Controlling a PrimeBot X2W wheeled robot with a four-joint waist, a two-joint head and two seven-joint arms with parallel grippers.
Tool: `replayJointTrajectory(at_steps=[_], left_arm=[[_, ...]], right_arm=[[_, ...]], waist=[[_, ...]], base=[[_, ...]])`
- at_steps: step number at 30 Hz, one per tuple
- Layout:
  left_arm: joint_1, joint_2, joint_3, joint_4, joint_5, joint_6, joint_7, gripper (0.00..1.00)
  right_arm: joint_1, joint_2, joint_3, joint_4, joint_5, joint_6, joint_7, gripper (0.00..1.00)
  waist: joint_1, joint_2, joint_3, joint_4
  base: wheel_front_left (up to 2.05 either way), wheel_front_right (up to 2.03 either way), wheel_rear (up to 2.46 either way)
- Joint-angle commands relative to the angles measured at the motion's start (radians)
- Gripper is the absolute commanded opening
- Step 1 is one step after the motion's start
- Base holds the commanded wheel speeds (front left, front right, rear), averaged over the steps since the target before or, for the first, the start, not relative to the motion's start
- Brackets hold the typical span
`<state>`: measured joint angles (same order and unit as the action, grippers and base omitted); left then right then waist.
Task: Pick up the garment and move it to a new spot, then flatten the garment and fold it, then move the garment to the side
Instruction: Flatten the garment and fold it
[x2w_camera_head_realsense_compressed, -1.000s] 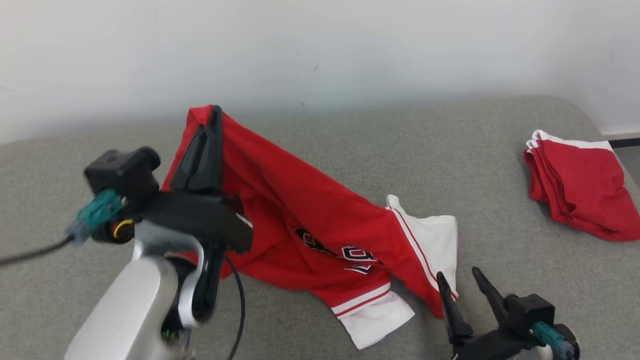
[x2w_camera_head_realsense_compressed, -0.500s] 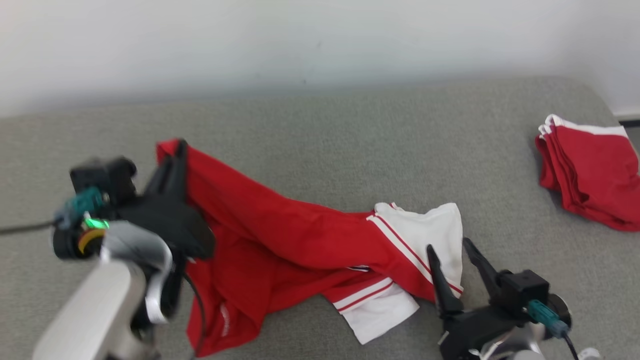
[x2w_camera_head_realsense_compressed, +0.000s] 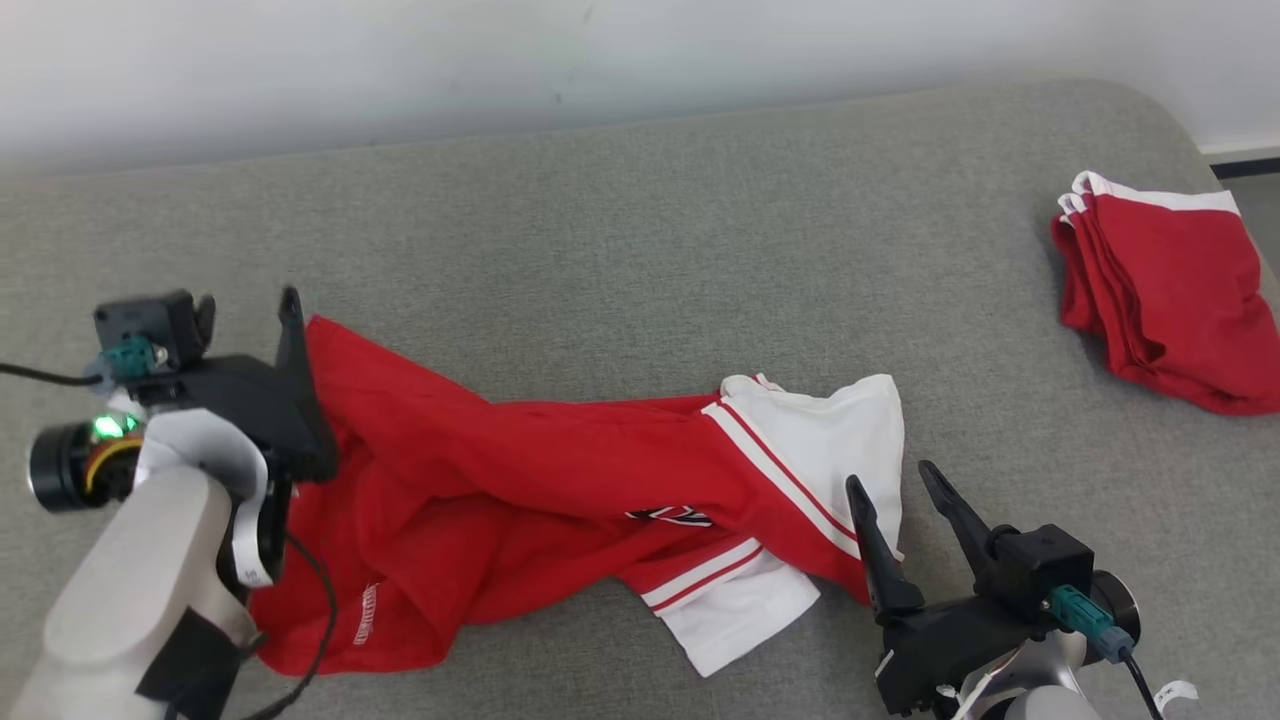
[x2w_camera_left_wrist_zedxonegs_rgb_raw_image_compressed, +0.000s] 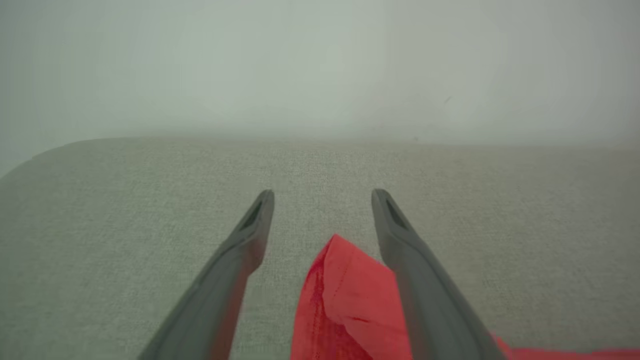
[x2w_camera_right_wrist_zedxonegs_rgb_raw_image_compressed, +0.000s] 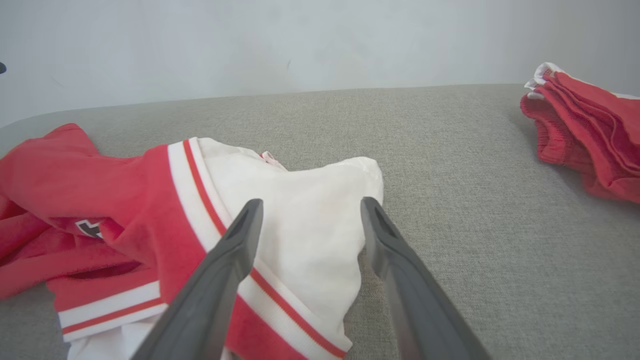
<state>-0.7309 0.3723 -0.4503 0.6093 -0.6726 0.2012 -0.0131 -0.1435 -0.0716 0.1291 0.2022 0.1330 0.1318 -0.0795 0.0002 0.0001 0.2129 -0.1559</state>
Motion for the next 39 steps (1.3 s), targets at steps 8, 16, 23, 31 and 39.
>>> replayJointTrajectory(at_steps=[8,16,23,31,39], left_arm=[[0.085,-0.018,-0.038,-0.004,-0.043,-0.042,0.080,1.00],[0.131,-0.029,-0.107,0.008,-0.050,-0.075,0.208,1.00],[0.193,-0.016,-0.108,-0.073,-0.083,-0.037,0.286,1.00],[0.258,0.022,-0.130,-0.227,-0.062,0.007,0.327,0.49],[0.290,0.040,-0.149,-0.300,-0.046,0.061,0.374,0.92]], right_arm=[[0.006,-0.003,0.003,-0.007,0.000,-0.003,0.009,1.00],[0.002,-0.014,0.005,-0.017,0.000,-0.003,0.016,1.00],[0.027,-0.007,-0.007,-0.022,-0.001,-0.003,0.013,1.00],[0.030,-0.001,-0.006,-0.022,-0.005,-0.003,0.019,1.00],[0.032,-0.006,0.005,-0.012,0.005,-0.003,0.017,1.00]], waist=[[-0.0002,-0.0001,-0.035,0.047],[-0.0002,-0.0001,-0.042,0.036],[-0.0002,-0.0001,-0.048,0.018],[-0.0002,-0.0001,-0.060,0.019],[-0.0002,-0.0001,-0.074,0.009]], base=[[0.00,0.00,0.00],[0.00,0.00,0.00],[0.00,0.00,0.00],[0.00,0.00,0.00],[0.00,0.00,0.00]])
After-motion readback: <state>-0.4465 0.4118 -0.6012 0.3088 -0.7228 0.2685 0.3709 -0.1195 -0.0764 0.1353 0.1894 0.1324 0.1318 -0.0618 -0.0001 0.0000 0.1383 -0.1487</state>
